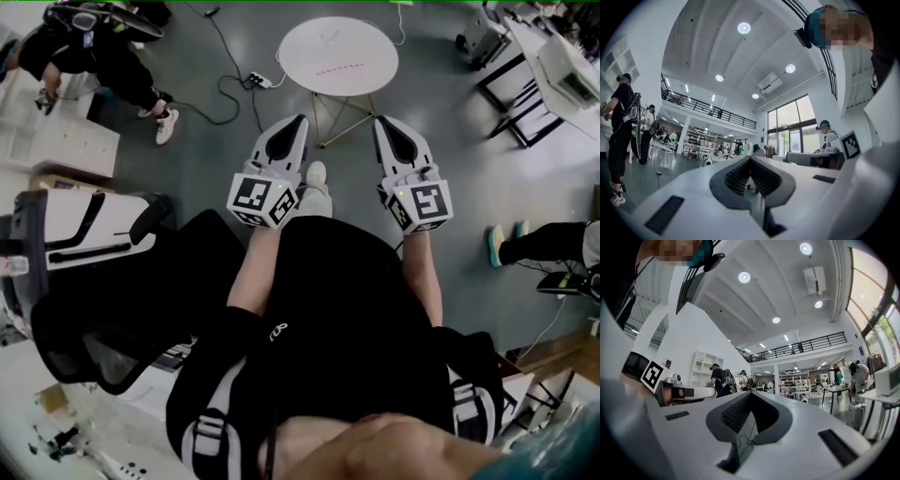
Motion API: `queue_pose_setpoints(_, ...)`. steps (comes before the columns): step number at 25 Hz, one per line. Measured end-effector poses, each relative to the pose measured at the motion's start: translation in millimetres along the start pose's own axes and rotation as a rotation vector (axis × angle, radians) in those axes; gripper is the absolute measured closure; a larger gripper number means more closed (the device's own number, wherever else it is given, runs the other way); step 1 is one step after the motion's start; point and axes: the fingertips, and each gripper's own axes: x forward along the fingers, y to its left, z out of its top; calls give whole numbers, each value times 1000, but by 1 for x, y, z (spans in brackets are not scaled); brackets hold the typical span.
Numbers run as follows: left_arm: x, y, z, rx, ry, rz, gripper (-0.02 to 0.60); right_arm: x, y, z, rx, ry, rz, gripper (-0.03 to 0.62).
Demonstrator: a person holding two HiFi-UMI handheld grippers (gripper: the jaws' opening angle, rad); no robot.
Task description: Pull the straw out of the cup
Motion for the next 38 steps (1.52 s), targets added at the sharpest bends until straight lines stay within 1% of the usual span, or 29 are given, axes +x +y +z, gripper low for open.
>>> queue_pose_setpoints(3,8,8,3,2,-11,-3,574,14,-6,2,0,-5,-2,579)
queue_pose_setpoints(6,17,17,0,-7,-16,-4,574,30,-12,-5,9,3,-1,579)
queue_pose_setpoints(10,29,38,-3,-11,-28,25,574,60,-21,-18,4,17,19,579)
queue_pose_setpoints(14,42,68,-12,-37,-32,67,574,86,-44,-23,-8,7,-48,579)
queue_pose_setpoints(17,57,91,-21,-57,-21,79,574,110,-60,-31,13,11,-62,579)
queue_pose_setpoints(21,88,115,-42,-112,26,49,574,141,-78,-48,31,40,-66,579)
queue_pose_setpoints(24,119,134,-53,-132,64,38,574,169,-96,-62,53,68,-68,579)
queue_pose_setpoints(28,159,157,-64,-139,120,14,574,205,-122,-79,84,96,-77,579)
queue_pose_setpoints(31,177,179,-68,-142,152,-1,574,230,-131,-93,103,112,-89,579)
queue_pose_setpoints(33,191,194,-71,-155,155,-7,574,246,-141,-103,106,117,-112,579)
queue_pose_setpoints(35,211,207,-73,-170,161,-19,574,262,-157,-111,114,122,-153,579)
queue_pose_setpoints(38,235,224,-80,-141,194,-39,574,281,-167,-121,134,140,-179,579)
